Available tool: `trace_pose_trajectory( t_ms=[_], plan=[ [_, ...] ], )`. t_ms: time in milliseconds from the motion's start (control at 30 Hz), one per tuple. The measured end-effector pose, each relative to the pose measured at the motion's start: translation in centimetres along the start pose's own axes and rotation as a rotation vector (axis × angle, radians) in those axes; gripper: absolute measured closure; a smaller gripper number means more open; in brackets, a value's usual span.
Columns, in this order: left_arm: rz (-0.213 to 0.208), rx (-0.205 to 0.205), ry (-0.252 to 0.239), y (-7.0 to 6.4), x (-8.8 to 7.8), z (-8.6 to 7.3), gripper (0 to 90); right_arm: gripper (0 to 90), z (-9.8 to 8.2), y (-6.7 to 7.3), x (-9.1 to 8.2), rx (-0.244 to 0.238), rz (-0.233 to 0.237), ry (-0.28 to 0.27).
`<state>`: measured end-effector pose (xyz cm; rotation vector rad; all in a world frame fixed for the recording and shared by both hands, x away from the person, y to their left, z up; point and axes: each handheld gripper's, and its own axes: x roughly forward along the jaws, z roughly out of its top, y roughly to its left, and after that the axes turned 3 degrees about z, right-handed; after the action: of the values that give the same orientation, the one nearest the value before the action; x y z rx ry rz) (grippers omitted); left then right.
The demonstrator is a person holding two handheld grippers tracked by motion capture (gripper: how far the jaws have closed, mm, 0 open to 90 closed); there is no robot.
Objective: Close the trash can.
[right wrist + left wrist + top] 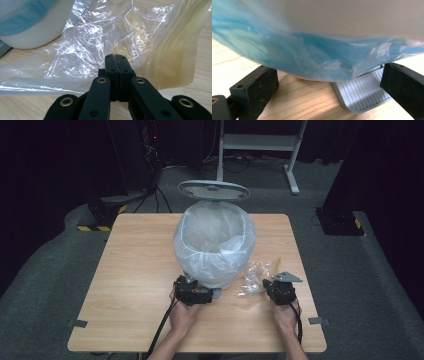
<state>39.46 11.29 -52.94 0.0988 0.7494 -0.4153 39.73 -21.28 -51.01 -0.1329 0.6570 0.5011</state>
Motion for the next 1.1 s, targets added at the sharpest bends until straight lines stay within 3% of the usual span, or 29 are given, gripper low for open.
trace_pose_trajectory(
  t_ms=[400, 467, 500, 533, 567, 1100],
  plan=[
    [0.001, -0.004, -0.003, 0.0, 0.0, 0.0, 1.8, 89.5, 0.1, -0.2, -2.0, 0.021, 0.037, -0.034],
    [0.001, 0.005, 0.004, 0.0, 0.0, 0.0, 1.8, 89.5, 0.3, -0.3, -2.3, 0.027, 0.044, -0.041],
    [0.001, 0.033, 0.024, 0.2, -0.2, 0.0, 1.8, 89.5, 0.3, -0.4, -2.5, 0.034, 0.049, -0.044],
    [0.001, 0.009, 0.006, 0.0, 0.0, 0.0, 1.8, 89.4, 0.3, -0.4, -2.7, 0.034, 0.053, -0.050],
    [0.001, 0.034, 0.024, 0.2, -0.2, 0.0, 1.8, 89.5, 0.4, -0.3, -2.8, 0.033, 0.054, -0.054],
    [0.001, 0.033, 0.023, 0.2, -0.1, 0.0, 1.8, 89.4, 1.4, 0.0, -5.3, 0.004, 0.080, -0.063]
  ],
)
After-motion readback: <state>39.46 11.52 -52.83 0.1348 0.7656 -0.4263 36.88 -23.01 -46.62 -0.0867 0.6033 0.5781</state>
